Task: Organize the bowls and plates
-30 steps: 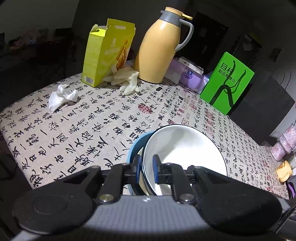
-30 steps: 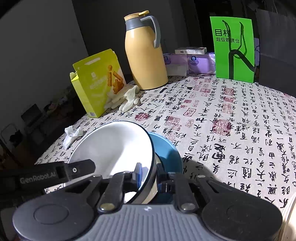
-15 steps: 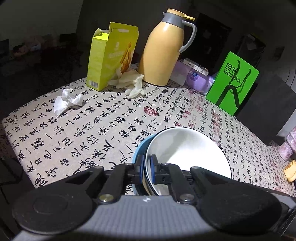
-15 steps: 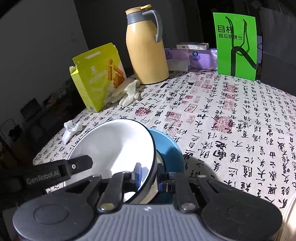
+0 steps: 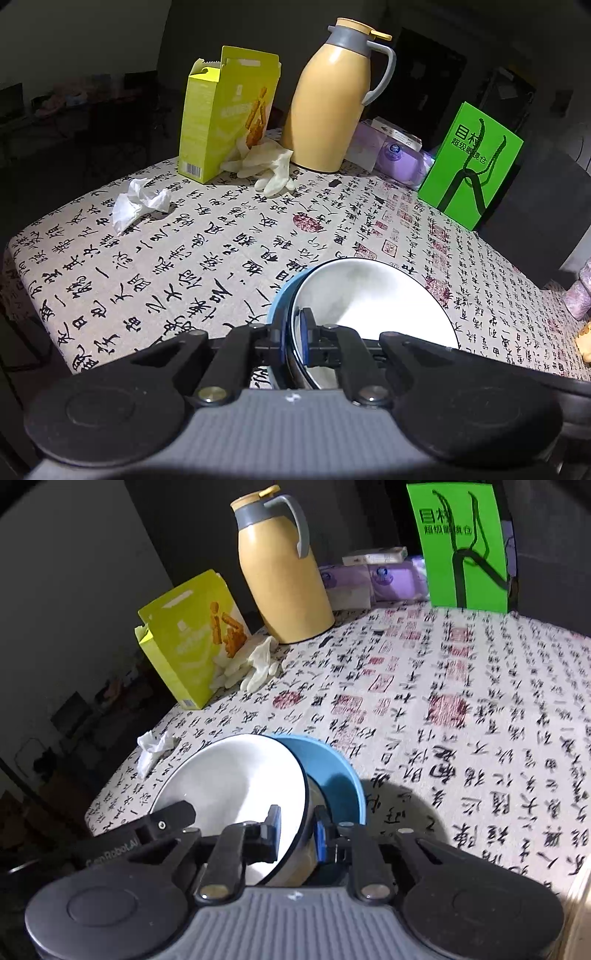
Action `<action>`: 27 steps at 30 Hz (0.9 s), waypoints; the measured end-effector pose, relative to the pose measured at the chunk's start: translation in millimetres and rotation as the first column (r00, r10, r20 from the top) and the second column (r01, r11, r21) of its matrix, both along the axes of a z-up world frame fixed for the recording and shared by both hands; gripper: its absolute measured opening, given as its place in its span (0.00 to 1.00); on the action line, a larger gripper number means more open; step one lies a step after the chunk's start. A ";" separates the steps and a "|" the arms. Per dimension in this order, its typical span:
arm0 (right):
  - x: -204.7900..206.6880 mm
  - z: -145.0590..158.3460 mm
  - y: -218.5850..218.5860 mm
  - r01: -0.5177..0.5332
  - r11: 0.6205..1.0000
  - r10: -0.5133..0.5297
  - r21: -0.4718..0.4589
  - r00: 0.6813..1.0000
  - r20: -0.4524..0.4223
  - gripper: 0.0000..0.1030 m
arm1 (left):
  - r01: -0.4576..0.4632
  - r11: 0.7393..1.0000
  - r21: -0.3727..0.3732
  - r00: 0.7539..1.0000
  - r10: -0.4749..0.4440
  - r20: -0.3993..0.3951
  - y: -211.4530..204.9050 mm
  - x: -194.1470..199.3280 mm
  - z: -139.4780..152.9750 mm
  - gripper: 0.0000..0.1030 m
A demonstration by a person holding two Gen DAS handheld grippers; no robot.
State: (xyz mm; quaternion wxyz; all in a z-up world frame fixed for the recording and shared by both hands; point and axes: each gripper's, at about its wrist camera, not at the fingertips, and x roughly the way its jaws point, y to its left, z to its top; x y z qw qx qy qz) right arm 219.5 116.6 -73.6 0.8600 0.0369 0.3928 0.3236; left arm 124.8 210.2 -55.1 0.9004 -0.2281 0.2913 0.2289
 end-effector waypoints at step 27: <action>-6.3 6.0 -1.3 0.022 0.999 -0.021 -0.027 0.999 0.023 0.13 | 0.014 1.000 -0.013 1.000 -0.014 0.010 -0.9 -2.2 0.3 0.08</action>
